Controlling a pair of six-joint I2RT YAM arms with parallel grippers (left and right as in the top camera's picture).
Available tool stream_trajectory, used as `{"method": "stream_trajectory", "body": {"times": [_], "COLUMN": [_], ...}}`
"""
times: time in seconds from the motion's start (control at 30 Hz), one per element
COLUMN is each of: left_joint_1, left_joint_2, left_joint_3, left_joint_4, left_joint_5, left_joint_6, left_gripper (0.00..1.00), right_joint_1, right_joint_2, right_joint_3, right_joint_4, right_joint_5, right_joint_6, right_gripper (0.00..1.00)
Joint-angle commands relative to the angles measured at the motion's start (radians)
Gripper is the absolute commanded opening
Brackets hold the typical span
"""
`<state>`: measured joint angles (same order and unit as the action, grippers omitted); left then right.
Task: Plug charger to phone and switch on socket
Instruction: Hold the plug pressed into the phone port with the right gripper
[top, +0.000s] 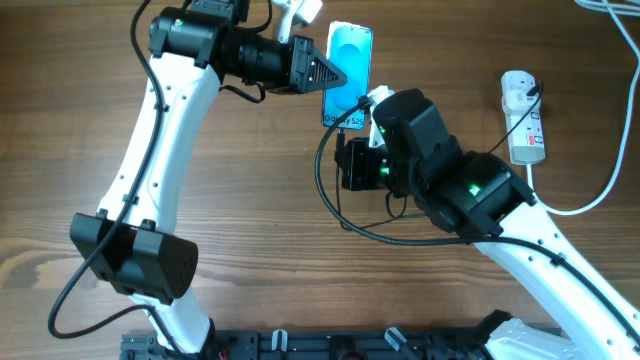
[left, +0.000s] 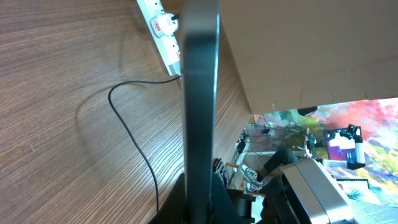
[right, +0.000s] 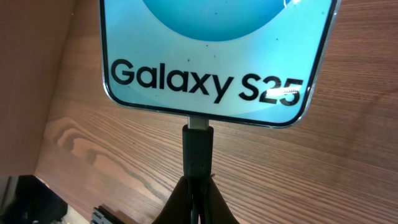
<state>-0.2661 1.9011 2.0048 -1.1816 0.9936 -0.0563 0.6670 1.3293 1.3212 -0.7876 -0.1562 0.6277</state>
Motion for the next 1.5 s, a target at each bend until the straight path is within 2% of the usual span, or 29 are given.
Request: {"method": "stream_trajectory", "body": {"times": [0.0, 1.47], "left_joint_1": [0.005, 0.005], "left_joint_2": [-0.022, -0.022], "left_joint_3": [0.005, 0.005], "left_joint_4": [-0.011, -0.015], "left_joint_5": [0.034, 0.034], "left_joint_6": [0.027, 0.049], "left_gripper": [0.04, 0.04], "right_joint_1": [-0.006, -0.006], "right_joint_2": [-0.011, -0.011], "right_joint_3": [0.017, 0.017], "right_joint_4": [0.017, 0.036], "right_joint_5": [0.063, 0.081], "right_joint_6": [0.0, -0.002], "right_gripper": [0.04, 0.04]}}
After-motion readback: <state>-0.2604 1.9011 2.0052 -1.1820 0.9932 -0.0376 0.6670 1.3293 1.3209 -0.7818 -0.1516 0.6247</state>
